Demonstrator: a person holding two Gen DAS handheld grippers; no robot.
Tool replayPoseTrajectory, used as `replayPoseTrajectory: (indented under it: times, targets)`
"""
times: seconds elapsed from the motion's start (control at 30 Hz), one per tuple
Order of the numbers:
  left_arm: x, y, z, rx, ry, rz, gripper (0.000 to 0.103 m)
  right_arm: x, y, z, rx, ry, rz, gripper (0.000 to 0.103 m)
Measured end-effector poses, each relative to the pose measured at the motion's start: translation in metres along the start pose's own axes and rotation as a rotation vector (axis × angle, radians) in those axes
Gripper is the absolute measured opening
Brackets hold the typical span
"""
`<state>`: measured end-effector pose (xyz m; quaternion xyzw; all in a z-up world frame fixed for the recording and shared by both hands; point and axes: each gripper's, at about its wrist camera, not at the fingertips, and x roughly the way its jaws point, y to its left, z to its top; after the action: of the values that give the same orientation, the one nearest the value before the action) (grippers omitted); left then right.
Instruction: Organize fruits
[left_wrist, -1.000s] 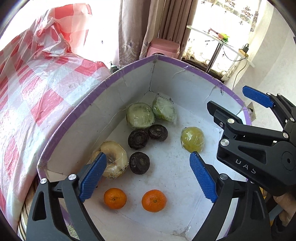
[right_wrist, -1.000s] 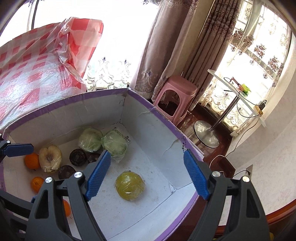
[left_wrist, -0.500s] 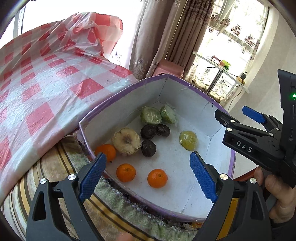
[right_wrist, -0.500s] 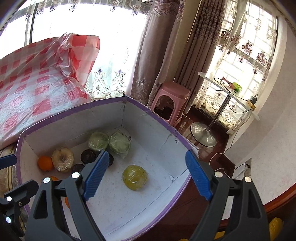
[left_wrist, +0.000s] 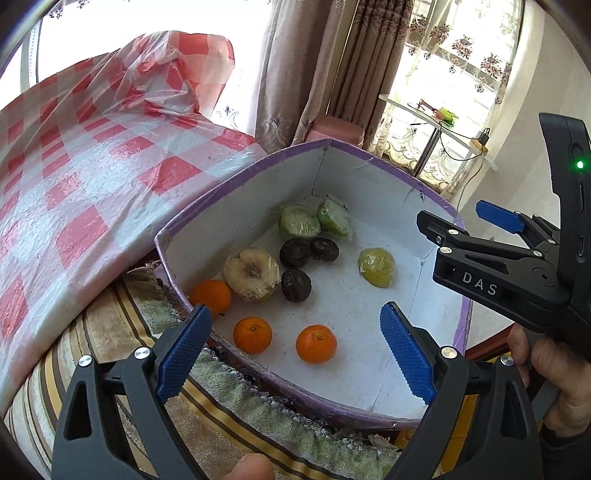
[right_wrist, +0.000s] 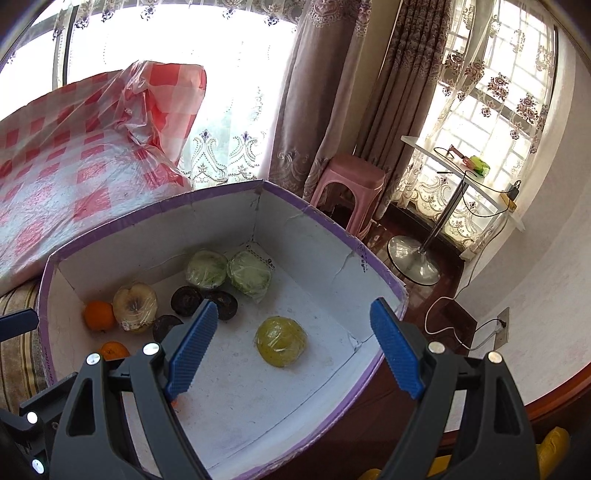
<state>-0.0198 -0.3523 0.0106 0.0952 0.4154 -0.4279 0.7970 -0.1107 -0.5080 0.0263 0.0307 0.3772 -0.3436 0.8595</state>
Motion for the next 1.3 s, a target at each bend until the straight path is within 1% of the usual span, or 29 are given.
replayPoseTrajectory:
  times: [0.1, 0.2, 1.3]
  targets:
    - [-0.0018, 0.0008, 0.0003, -0.007, -0.009, 0.021, 0.089, 0.0007, -0.0003, 0.0001, 0.0, 0.004, 0.002, 0.085]
    - [-0.0002, 0.0026, -0.0003, -0.016, 0.0, 0.034, 0.089, 0.0014, -0.0005, 0.0006, 0.0, 0.007, 0.005, 0.085]
    - [0.0017, 0.0059, -0.0028, -0.026, 0.008, 0.022, 0.089, 0.0083, 0.0006, -0.0035, 0.007, 0.021, 0.024, 0.085]
